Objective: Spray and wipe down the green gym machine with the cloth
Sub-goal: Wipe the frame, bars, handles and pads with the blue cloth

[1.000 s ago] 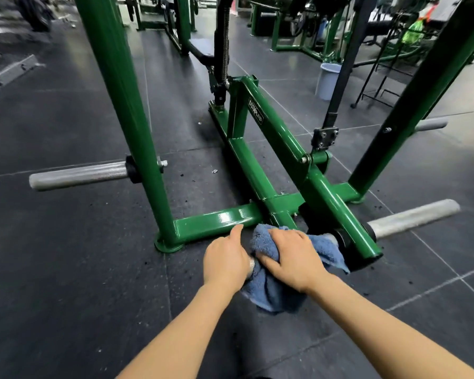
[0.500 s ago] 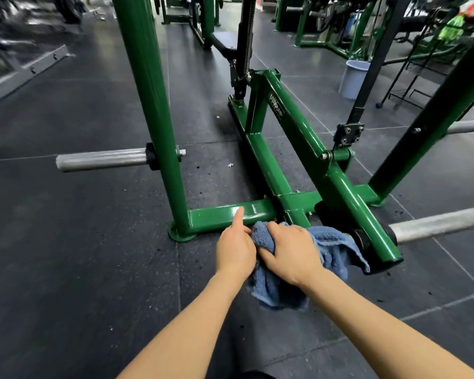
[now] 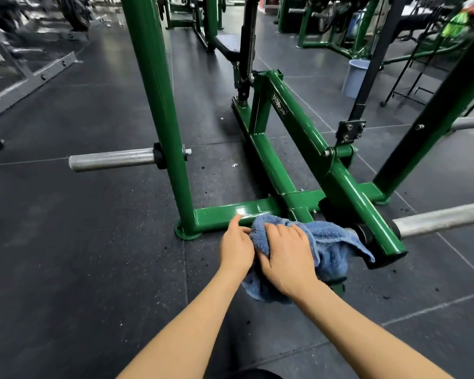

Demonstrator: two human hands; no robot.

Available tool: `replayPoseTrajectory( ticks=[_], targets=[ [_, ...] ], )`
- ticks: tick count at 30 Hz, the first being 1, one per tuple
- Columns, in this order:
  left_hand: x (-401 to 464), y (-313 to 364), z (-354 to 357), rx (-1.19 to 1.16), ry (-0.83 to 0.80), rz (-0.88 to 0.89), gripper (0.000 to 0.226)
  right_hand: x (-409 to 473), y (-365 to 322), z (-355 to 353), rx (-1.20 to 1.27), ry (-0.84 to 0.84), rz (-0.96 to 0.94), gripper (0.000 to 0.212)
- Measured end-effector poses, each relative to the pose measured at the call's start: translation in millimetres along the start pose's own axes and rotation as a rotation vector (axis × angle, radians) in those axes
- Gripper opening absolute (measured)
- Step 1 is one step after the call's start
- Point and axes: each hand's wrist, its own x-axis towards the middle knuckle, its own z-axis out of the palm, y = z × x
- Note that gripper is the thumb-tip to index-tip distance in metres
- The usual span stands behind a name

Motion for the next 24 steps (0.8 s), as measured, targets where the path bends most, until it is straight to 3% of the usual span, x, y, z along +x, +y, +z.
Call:
replayPoseTrajectory(
  ticks=[6,8,10,12,14,16,19,22,24],
  targets=[
    [5,-1,0,0.033,-0.037,-0.037,0.053,61,-10,-10,0.016,-0.436,0.152,0.021],
    [5,-3,-3,0.051,-0.079,-0.056,0.052,60,-11,-13,0.035,-0.415,0.181,0.021],
    [0,-9,-11,0.135,-0.134,-0.013,0.05,42,-11,-13,0.043,-0.214,0.127,0.023],
    [-9,-23,-25,0.303,-0.168,0.102,0.049,14,-11,-9,0.085,-0.047,0.027,0.026],
    [-14,-36,-41,0.454,-0.147,0.219,0.049,-7,-15,-3,0.098,-0.011,-0.033,0.041],
    [-14,-44,-55,0.603,-0.124,0.294,0.048,-9,-19,0,0.064,-0.009,-0.028,0.051],
    [-14,-48,-65,0.82,-0.15,0.356,0.05,20,-29,-8,-0.048,-0.124,0.0,0.045],
    [-17,-49,-66,0.841,-0.178,0.31,0.051,50,-37,-10,-0.029,-0.339,0.07,0.036],
    [-16,-46,-66,0.788,-0.185,0.28,0.05,48,-37,-10,-0.01,-0.294,0.06,0.032]
  ],
)
